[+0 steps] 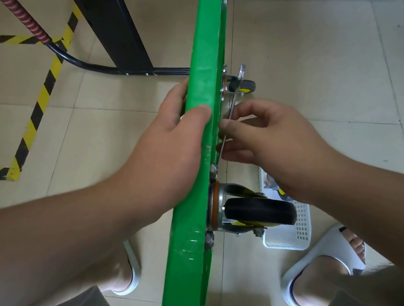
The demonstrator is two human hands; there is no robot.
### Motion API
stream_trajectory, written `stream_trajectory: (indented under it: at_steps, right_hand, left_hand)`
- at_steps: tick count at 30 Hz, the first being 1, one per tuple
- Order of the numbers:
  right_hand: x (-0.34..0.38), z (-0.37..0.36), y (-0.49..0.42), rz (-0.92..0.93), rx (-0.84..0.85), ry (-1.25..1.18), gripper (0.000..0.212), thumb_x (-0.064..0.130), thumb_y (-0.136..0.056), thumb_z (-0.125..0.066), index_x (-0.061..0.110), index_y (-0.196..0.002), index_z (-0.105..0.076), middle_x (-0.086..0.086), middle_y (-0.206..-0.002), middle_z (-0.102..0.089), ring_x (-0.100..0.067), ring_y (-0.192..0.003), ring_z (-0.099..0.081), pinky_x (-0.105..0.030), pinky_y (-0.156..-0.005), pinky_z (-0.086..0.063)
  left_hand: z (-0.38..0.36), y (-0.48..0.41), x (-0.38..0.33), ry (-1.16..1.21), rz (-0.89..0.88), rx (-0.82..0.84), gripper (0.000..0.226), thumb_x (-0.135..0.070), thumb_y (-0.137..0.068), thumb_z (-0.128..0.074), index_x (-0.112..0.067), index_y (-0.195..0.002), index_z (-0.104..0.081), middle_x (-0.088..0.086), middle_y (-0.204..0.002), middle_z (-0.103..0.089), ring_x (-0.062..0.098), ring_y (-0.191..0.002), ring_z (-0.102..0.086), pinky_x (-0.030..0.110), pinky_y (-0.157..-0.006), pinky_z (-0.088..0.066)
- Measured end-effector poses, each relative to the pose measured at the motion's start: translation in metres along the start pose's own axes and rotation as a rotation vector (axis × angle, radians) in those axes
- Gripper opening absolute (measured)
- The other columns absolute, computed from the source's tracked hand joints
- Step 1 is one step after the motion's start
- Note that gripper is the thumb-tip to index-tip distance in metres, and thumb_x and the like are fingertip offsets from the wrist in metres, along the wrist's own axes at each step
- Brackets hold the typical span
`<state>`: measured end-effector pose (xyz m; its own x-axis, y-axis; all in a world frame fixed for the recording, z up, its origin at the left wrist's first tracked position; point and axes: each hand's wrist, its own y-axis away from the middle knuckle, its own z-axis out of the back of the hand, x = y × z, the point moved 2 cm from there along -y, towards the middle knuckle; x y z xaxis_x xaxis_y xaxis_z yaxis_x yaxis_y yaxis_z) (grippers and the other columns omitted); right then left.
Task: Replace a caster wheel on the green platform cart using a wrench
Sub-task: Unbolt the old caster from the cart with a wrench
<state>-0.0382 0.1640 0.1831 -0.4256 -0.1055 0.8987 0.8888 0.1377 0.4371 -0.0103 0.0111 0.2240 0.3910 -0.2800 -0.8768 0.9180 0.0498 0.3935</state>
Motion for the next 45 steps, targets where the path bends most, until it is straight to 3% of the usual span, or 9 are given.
stream_trajectory:
  at_steps: [3, 6, 12, 16, 21, 24, 30, 34, 45]
  right_hand:
    - [0.003, 0.0, 0.017, 0.113, 0.048, 0.019, 0.012, 0.011, -0.09, -0.075, 0.006, -0.099, -0.067, -0.028, -0.099, -0.071, -0.042, -0.095, -0.072, -0.049, -0.086, -0.062]
    - [-0.001, 0.004, 0.029, 0.226, 0.088, 0.104, 0.013, 0.013, -0.086, -0.08, 0.013, -0.095, -0.07, -0.021, -0.097, -0.073, -0.042, -0.096, -0.071, -0.057, -0.091, -0.057]
    - [-0.004, 0.006, 0.035, 0.294, 0.16, 0.129, 0.029, 0.015, -0.081, -0.079, 0.004, -0.107, -0.07, -0.017, -0.103, -0.075, -0.038, -0.098, -0.073, -0.055, -0.093, -0.057]
    - [0.004, 0.008, 0.031, 0.329, 0.095, 0.189, 0.019, 0.013, -0.087, -0.079, 0.005, -0.101, -0.07, -0.014, -0.096, -0.075, -0.034, -0.09, -0.074, -0.053, -0.088, -0.059]
    - [0.014, 0.017, 0.011, 0.209, -0.034, 0.068, 0.01, 0.013, -0.094, -0.071, 0.006, -0.1, -0.067, -0.019, -0.094, -0.075, -0.03, -0.082, -0.077, -0.044, -0.078, -0.065]
    - [0.007, 0.02, -0.003, 0.092, -0.097, 0.003, 0.01, 0.014, -0.097, -0.069, 0.004, -0.099, -0.065, -0.024, -0.097, -0.073, -0.03, -0.076, -0.077, -0.045, -0.076, -0.065]
    - [-0.008, 0.015, -0.02, -0.067, -0.109, -0.059, 0.025, 0.016, -0.099, -0.065, -0.007, -0.108, -0.062, -0.021, -0.094, -0.07, -0.031, -0.074, -0.076, -0.043, -0.076, -0.065]
    - [-0.008, 0.01, -0.024, -0.096, -0.111, -0.038, 0.027, 0.016, -0.1, -0.065, -0.008, -0.111, -0.062, -0.017, -0.088, -0.07, -0.029, -0.071, -0.076, -0.041, -0.073, -0.065]
    - [-0.014, -0.007, -0.019, -0.108, -0.053, -0.03, 0.023, 0.019, -0.097, -0.069, 0.001, -0.11, -0.064, -0.025, -0.106, -0.071, -0.035, -0.079, -0.076, -0.045, -0.076, -0.065]
  left_hand:
    - [0.0, 0.001, 0.0, -0.003, 0.003, -0.002, 0.034, -0.036, -0.104, -0.042, -0.057, -0.127, -0.056, -0.011, -0.082, -0.068, 0.012, -0.071, -0.064, 0.033, -0.065, -0.051]
    - [0.0, 0.002, -0.001, -0.025, -0.002, -0.005, 0.034, -0.037, -0.105, -0.042, -0.056, -0.128, -0.056, -0.015, -0.08, -0.068, 0.005, -0.066, -0.062, 0.031, -0.062, -0.046]
    - [-0.001, 0.003, -0.003, -0.037, 0.005, -0.012, 0.036, -0.037, -0.105, -0.041, -0.058, -0.131, -0.054, -0.017, -0.083, -0.069, 0.001, -0.068, -0.063, 0.031, -0.065, -0.048]
    - [-0.001, 0.003, -0.003, -0.024, 0.0, -0.01, 0.035, -0.036, -0.105, -0.042, -0.057, -0.129, -0.055, -0.014, -0.081, -0.069, 0.008, -0.069, -0.064, 0.03, -0.063, -0.049]
    - [-0.001, 0.004, -0.003, 0.025, 0.025, 0.02, 0.036, -0.037, -0.106, -0.041, -0.057, -0.133, -0.053, 0.002, -0.097, -0.073, 0.03, -0.088, -0.072, 0.042, -0.069, -0.061]
    - [-0.002, 0.004, -0.004, 0.04, 0.029, 0.033, 0.036, -0.036, -0.107, -0.041, -0.056, -0.133, -0.053, 0.006, -0.101, -0.072, 0.033, -0.089, -0.071, 0.035, -0.063, -0.059]
    - [-0.002, 0.004, -0.004, 0.036, 0.014, 0.033, 0.036, -0.037, -0.107, -0.04, -0.056, -0.134, -0.053, 0.007, -0.102, -0.072, 0.035, -0.093, -0.069, 0.044, -0.072, -0.06]
    - [-0.001, 0.003, -0.002, 0.027, 0.012, 0.017, 0.036, -0.036, -0.106, -0.041, -0.057, -0.133, -0.053, 0.004, -0.097, -0.072, 0.03, -0.082, -0.07, 0.042, -0.069, -0.059]
    - [0.0, 0.001, 0.001, 0.006, 0.01, 0.012, 0.033, -0.037, -0.105, -0.042, -0.057, -0.128, -0.055, -0.011, -0.078, -0.067, 0.009, -0.064, -0.062, 0.027, -0.056, -0.05]
